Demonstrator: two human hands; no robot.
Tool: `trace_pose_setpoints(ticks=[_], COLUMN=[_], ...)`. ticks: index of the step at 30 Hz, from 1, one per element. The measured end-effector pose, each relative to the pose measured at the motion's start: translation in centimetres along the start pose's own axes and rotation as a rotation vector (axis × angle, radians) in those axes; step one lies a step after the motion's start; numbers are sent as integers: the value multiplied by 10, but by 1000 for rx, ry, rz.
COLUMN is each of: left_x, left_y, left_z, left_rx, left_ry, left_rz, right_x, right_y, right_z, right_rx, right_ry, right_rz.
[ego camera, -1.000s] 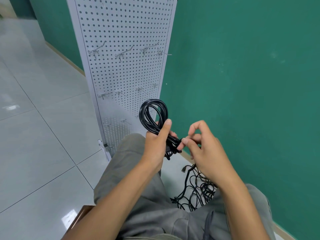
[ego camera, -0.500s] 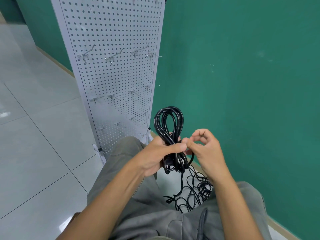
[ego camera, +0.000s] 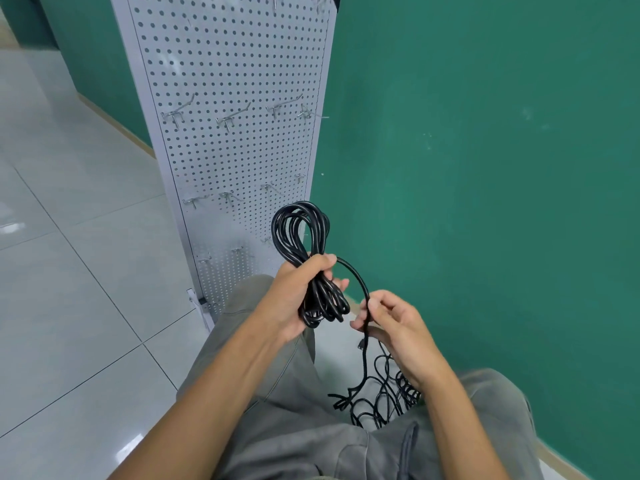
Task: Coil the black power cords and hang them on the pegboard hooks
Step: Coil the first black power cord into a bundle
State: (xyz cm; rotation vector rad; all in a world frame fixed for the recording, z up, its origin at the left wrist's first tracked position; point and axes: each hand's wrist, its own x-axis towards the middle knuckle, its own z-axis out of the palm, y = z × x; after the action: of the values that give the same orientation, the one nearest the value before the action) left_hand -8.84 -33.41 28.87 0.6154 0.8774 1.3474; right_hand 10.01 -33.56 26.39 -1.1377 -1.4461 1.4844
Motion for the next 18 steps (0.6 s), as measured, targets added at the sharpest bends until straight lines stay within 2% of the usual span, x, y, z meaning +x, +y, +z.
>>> trace_pose_setpoints(ticks=[5, 10, 18], left_x=[-2, -4, -7], left_y=[5, -2, -27], left_z=[0, -4, 9], left_rx=[171, 532, 660], left_ry=[23, -47, -280], left_rz=[35, 45, 55], right_x=[-1, -6, 5], right_y=[-20, -53, -66], right_z=[4, 21, 38], right_rx=[103, 168, 247], right_ry=[122, 145, 322], right_rz=[-90, -207, -112])
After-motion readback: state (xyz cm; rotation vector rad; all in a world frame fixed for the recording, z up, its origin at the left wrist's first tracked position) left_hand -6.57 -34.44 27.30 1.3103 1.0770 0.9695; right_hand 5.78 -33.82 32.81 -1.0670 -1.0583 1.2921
